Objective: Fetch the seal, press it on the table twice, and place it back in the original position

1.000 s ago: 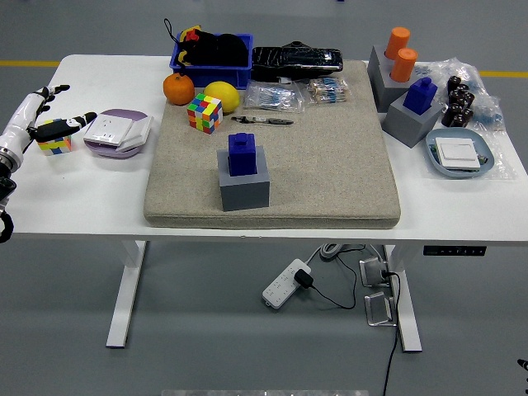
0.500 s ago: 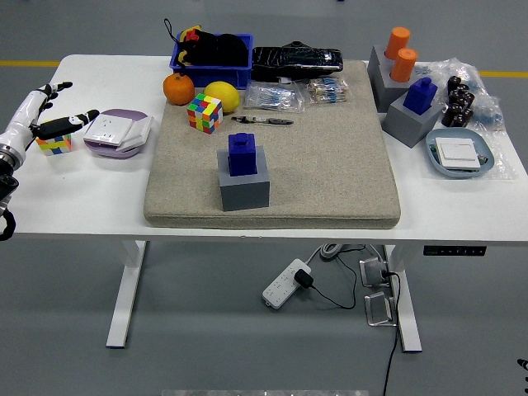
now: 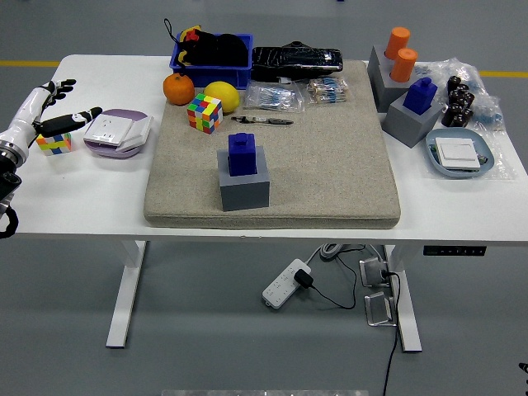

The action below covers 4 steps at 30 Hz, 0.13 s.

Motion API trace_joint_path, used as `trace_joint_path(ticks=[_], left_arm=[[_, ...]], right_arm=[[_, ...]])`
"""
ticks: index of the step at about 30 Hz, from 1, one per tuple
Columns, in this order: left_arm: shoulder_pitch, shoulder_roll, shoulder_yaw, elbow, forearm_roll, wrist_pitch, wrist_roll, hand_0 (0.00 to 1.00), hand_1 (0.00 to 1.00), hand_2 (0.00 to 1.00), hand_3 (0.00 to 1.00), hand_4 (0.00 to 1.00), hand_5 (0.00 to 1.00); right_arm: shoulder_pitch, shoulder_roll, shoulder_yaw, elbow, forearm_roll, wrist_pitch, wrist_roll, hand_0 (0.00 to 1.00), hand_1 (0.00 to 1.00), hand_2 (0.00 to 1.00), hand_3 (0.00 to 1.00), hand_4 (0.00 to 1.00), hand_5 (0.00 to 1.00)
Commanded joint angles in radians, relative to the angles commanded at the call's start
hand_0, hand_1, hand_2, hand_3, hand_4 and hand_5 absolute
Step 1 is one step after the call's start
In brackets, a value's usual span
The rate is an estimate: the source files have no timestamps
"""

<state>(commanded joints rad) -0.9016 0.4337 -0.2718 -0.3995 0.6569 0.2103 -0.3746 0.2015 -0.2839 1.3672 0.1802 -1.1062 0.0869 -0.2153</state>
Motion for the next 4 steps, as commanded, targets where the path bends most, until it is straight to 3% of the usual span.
trace_joint_path(ticks=[4], left_arm=[[-0.002,0.002,-0.001,-0.001,-0.006,0.002,-0.008,0.894,0.879,0.854,0.873,0.89,0.446]], right_arm=[[-0.001,-0.003,0.001,0.0,0.0,-0.002,0.001,0.845,0.745,0.716,0.718,0.786,0.568]])
